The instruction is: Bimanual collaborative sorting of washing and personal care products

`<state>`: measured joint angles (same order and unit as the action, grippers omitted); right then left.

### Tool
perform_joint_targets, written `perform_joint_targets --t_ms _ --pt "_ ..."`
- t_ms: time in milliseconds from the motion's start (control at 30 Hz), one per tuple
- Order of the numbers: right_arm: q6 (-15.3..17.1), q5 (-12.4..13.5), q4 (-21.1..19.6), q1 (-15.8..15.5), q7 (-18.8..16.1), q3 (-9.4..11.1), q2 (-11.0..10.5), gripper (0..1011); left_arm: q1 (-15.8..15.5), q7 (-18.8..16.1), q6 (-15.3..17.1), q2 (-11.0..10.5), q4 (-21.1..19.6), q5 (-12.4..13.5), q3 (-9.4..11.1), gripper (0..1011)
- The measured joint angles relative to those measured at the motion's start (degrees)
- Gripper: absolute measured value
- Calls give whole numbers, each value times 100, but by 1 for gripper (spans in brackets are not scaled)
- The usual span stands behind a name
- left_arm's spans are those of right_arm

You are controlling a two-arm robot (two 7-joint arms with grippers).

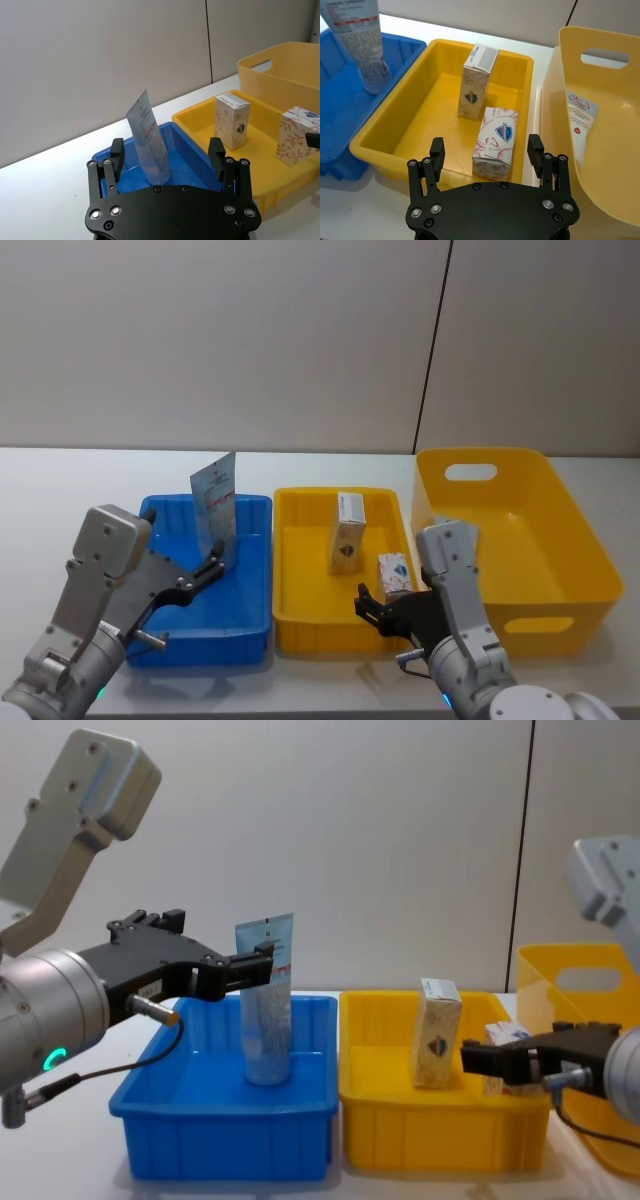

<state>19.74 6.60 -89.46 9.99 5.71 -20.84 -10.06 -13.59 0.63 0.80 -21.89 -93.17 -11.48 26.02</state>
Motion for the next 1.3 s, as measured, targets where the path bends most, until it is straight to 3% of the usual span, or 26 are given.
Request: perform_joint_targets --t_ms 700,800,1300 --pt "-208 -295 672 288 218 -77 270 989 0 0 0 0 0 0 0 1001" --pt "-231 -318 725 310 229 -82 290 945 0 0 -1 0 0 0 0 1001" --pt "-298 -373 873 371 258 -97 344 492 0 0 -1 0 0 0 0 1001"
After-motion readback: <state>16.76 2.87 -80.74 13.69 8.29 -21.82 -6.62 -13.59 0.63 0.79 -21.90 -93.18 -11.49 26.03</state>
